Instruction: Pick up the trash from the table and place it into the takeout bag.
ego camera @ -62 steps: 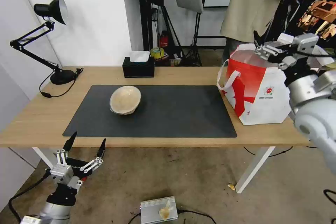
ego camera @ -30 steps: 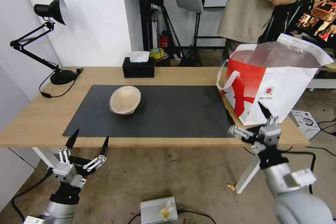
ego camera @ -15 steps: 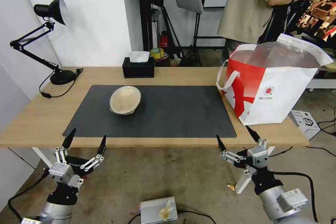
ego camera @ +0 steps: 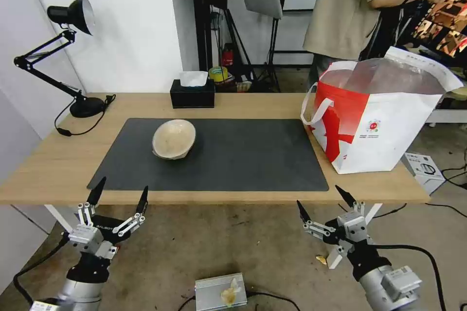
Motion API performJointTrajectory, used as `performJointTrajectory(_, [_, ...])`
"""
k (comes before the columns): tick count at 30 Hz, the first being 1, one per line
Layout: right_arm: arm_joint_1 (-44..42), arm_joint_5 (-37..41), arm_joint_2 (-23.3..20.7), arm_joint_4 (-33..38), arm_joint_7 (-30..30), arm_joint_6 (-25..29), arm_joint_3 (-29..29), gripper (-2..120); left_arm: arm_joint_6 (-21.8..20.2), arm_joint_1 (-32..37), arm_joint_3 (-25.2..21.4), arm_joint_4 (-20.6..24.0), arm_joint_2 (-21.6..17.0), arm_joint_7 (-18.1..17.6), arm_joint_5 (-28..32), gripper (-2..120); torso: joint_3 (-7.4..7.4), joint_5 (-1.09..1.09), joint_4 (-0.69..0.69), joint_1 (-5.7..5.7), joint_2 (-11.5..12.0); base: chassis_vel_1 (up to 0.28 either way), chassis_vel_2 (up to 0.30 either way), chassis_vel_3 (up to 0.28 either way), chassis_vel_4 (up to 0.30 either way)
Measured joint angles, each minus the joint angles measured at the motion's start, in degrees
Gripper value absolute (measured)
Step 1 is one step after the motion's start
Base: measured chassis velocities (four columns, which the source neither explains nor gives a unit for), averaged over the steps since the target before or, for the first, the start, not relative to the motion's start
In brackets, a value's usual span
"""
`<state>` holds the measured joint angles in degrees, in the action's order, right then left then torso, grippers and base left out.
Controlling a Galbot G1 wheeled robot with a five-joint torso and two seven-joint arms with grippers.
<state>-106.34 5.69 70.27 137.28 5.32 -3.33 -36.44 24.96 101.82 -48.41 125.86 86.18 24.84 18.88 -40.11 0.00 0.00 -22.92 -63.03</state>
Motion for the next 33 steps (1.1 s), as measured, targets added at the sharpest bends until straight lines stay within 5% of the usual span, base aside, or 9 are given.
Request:
performJointTrajectory(25, [1.3,0.95,-0.85,-1.27,0.56,1.79,-0.51,100,-0.9,-0.65,1.65,-0.61,-0.34,0.09,-2.48,100,0.0,0.0,0.0,0.0,0.0,0.0,0.0,0.0,0.0])
performJointTrajectory(33, [1.37,0.98,-0.87,-1.28,0.56,1.81,-0.5,100,-3.22,-3.99,-0.04,-0.47,-7.18,-0.97,-2.86,100,0.0,-0.01,0.01,0.01,0.0,0.0,0.0,0.0,0.0])
